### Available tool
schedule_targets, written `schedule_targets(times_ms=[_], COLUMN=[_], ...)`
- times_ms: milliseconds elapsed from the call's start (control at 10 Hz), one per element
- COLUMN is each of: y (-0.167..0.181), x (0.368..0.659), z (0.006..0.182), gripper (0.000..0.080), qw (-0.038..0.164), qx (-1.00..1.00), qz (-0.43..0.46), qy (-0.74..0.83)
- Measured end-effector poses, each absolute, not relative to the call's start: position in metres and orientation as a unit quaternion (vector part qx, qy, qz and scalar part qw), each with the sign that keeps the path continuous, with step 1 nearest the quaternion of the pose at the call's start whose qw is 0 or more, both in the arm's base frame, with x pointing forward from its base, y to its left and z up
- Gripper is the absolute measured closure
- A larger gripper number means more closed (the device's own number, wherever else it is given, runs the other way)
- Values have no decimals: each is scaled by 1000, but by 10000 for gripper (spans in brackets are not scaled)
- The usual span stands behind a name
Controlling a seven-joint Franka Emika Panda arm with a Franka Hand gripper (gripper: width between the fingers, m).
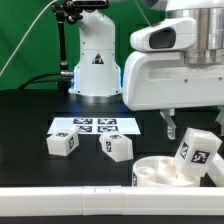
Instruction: Assemble stool
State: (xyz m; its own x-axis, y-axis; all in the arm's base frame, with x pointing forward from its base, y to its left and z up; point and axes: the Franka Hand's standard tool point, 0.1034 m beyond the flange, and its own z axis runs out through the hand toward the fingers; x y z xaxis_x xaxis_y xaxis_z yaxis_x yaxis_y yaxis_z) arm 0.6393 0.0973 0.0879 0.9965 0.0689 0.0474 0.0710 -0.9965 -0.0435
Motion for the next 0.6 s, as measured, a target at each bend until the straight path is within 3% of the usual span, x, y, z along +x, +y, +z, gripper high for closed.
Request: schedule_targets(times_ms=[100, 200, 300, 400, 600], y=[95, 95, 95, 95, 95], x=[640, 639, 639, 639, 639], z=[86, 86, 86, 86, 86], gripper=[530, 530, 671, 758, 790], qw=[22, 22, 22, 22, 23], qx=[-998, -998, -998, -998, -999], qz=[-23, -22, -22, -22, -24], qy=[-50, -50, -50, -50, -42])
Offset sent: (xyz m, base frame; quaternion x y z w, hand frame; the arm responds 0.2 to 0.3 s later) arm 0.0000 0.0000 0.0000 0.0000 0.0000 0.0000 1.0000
